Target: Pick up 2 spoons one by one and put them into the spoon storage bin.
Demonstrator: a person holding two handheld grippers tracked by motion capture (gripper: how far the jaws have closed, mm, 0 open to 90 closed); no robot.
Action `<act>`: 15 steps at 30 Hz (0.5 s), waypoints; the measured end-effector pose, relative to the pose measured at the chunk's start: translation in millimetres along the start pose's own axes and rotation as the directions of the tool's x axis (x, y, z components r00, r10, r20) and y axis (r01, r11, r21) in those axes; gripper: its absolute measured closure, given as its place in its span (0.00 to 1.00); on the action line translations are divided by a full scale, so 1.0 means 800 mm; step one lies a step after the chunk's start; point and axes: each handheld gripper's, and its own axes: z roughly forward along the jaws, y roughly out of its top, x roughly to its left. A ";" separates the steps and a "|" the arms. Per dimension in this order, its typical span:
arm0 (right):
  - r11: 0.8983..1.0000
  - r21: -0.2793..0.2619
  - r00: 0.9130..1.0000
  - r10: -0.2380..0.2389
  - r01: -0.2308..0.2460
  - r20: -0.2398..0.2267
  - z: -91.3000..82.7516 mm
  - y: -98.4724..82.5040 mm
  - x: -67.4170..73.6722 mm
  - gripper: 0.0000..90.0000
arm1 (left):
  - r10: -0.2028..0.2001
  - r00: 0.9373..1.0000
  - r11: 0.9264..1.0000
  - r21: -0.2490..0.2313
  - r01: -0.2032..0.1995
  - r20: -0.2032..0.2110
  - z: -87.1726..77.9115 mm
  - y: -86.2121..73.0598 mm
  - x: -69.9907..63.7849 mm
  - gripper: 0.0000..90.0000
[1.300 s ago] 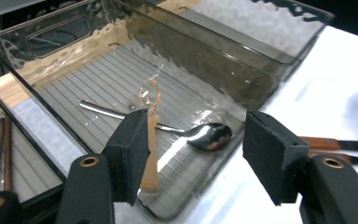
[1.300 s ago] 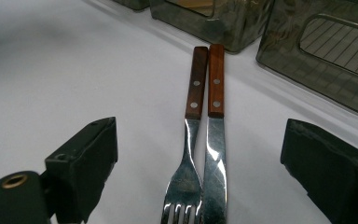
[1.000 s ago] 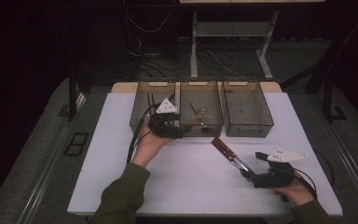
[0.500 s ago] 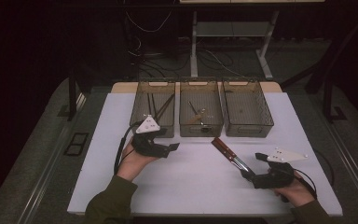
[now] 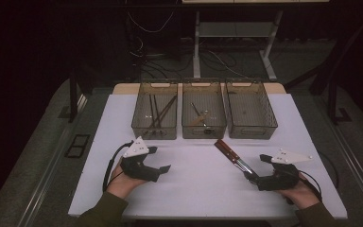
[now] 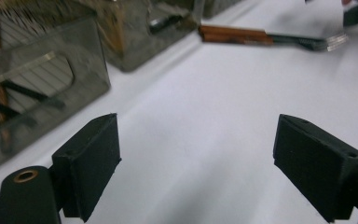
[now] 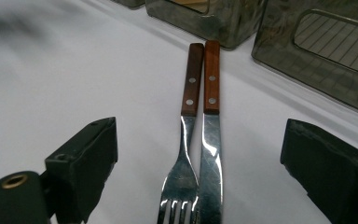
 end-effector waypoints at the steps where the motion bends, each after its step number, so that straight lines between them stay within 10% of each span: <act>1: 1.000 0.004 1.000 -0.005 0.005 0.004 -0.001 0.001 -0.001 0.12 | 0.002 1.000 1.000 -0.001 -0.002 0.002 -0.001 -0.003 -0.002 0.15; 15: 0.999 0.045 1.000 0.025 -0.025 -0.001 -0.012 0.025 -0.007 0.12 | -0.012 1.000 1.000 0.004 0.012 -0.012 -0.005 -0.024 -0.012 0.04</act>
